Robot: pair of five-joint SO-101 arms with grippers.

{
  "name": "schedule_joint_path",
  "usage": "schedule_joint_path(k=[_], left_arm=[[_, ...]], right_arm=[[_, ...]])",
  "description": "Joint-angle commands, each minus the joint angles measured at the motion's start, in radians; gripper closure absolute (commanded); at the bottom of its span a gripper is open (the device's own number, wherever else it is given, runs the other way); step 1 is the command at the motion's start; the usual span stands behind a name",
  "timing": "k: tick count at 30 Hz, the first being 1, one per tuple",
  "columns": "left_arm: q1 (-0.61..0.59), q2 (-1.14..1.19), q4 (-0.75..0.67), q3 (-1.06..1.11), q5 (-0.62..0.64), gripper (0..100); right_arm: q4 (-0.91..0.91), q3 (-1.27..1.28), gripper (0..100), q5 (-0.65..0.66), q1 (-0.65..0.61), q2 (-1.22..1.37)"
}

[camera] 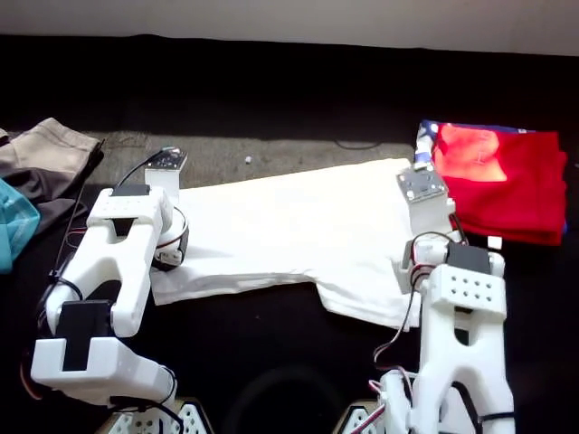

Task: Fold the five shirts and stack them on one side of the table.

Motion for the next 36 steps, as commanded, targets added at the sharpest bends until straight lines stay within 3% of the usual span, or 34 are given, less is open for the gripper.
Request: schedule_joint_path(k=[1,5,7,15,23,26,29,36], left_arm=[[0.013,0.007,-0.028,0.007,0.003,99],[0.013,0.007,-0.028,0.007,0.003,99],[0.013,0.007,-0.028,0.007,0.003,99],[0.013,0.010,-0.028,0.005,0.003,99],[0.013,0.012,-0.028,0.007,0.003,99],[0.013,0.012,-0.028,0.007,0.003,99],[0.013,0.012,-0.028,0.007,0.003,99],[0.013,0.012,-0.028,0.007,0.003,99]], right_arm=[[0.147,-0.018,90.8,0.044,-0.171,-0.079],[0.205,0.038,78.8,0.120,-0.308,-0.004],[0.203,0.074,77.6,0.163,-0.329,0.039],[0.030,0.160,77.6,0.261,-0.268,0.159],[-0.145,0.154,77.6,0.275,-0.232,0.427],[-0.174,0.097,84.8,0.275,-0.194,0.515],[-0.173,0.024,99.4,0.270,-0.142,0.555],[-0.050,-0.113,99.2,0.275,-0.048,0.527]])
